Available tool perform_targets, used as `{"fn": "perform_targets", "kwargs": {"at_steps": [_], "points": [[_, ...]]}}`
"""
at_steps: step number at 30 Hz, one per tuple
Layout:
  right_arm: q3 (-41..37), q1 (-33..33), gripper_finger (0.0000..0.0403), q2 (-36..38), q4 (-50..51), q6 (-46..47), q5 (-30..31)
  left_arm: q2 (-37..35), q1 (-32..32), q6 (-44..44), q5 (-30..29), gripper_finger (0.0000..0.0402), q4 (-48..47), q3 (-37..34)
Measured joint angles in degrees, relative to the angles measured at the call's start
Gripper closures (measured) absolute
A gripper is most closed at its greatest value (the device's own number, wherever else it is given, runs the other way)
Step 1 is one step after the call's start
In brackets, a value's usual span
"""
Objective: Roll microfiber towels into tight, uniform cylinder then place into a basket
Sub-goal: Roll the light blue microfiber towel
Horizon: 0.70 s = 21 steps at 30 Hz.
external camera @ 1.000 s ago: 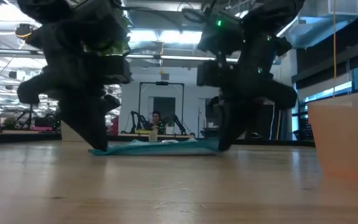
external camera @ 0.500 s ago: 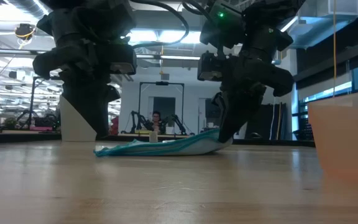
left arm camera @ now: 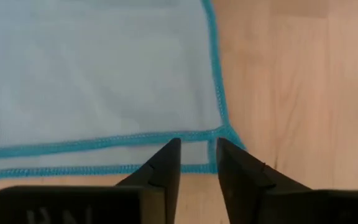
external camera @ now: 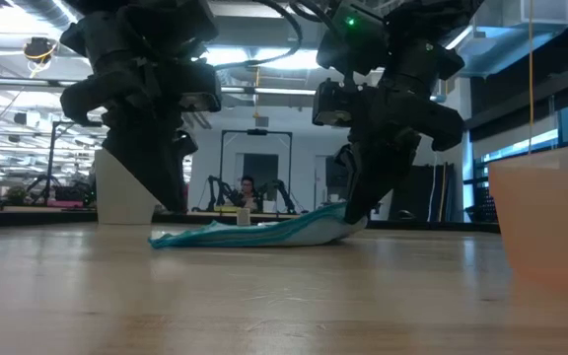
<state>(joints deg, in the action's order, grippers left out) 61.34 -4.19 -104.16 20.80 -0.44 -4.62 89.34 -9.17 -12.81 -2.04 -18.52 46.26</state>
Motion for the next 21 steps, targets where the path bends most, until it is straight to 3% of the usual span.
{"fn": "perform_targets", "kwargs": {"at_steps": [9,14,21], "points": [[0.0,0.0,0.0393,0.0,-0.5,0.0,0.0,0.8,-2.0,11.4,-0.2,0.0289,2.5,-0.3],[0.1,0.0,0.0393,0.0,-0.9,0.1,0.0,1.8,-2.1,13.4,-3.5,0.0288,3.7,-0.5],[0.1,0.0,0.0393,0.1,-1.3,0.1,0.0,4.5,-2.2,13.5,-2.9,0.0289,4.6,-0.6]]}}
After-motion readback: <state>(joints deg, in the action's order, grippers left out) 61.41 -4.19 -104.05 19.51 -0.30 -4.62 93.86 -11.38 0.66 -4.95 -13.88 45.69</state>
